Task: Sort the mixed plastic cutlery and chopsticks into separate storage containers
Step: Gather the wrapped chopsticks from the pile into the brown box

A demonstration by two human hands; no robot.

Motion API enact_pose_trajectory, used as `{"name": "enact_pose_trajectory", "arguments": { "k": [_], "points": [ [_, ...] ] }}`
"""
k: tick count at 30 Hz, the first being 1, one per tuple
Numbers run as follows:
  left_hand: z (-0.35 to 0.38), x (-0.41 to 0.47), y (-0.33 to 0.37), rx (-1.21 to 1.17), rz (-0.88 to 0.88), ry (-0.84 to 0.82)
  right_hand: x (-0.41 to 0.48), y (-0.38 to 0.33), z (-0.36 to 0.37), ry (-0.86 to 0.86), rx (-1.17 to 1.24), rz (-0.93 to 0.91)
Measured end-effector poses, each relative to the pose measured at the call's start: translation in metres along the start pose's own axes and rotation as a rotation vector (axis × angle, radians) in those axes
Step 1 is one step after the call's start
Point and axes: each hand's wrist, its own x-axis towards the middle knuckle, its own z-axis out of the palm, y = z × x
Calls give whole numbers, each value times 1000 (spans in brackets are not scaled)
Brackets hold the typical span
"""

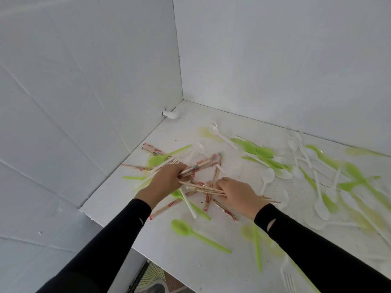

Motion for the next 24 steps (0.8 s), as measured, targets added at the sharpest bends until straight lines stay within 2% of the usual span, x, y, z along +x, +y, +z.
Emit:
{"name": "enact_pose_trajectory", "arguments": {
  "k": [3, 6, 8, 14, 17, 21, 24],
  "points": [
    [-5, 11, -3, 403, 134, -148, -2, 14, -4, -27, -153, -24],
    [-6, 22, -9, 530, 185, -226, -6, 29, -11, 23, -240, -56],
    [-3, 26, -9, 544, 202, -216, -7, 34, -13, 49, -249, -109],
    [-10, 38, -6, 153, 242, 7, 0, 40, -2, 71, -351, -254],
    [-23, 38, 7, 8, 186, 96, 3, 34, -2, 55, -346, -318],
    [-41, 33, 27, -184, 89, 51, 15, 27, 6, 34, -417, -384],
    [-53, 26, 43, -379, 102, 2, 21, 27, 13, 57, -407, -385]
  ]
}}
